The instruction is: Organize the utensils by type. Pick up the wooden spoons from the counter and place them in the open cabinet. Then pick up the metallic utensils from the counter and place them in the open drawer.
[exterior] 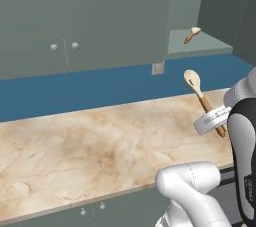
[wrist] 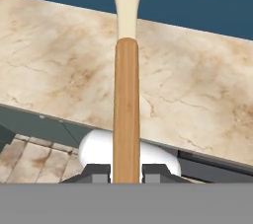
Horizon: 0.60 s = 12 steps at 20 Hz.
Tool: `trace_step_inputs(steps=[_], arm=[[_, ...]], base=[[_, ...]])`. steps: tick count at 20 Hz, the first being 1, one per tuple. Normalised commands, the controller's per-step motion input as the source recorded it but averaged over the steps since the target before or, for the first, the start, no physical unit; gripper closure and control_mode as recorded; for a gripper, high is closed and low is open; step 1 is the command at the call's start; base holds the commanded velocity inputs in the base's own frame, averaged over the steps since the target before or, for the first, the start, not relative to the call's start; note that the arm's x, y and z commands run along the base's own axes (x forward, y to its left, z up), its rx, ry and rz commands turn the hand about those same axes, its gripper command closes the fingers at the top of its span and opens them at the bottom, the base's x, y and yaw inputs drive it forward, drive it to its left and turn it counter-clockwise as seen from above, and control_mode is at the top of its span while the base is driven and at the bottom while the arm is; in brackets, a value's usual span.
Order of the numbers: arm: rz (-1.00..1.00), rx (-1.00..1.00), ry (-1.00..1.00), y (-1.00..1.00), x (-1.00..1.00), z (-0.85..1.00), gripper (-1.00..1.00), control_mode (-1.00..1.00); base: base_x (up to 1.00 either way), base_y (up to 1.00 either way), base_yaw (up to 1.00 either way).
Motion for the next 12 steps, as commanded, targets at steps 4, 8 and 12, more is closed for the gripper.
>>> trace_step_inputs(steps=[4,8,12], arm=[[0.0,0.0,0.0,0.0,0.0,0.0,1.0,1.0],[-0.14,0.0,0.06,-0.3,0.08,-0.01,1.0,-1.0],[-0.16,0.0,0.1,-0.21,0.18,-0.01,1.0,-1.0]], base=[[0.18,-0.17,-0.05],[0.0,0.0,0.0],[0.0,0.0,0.0]])
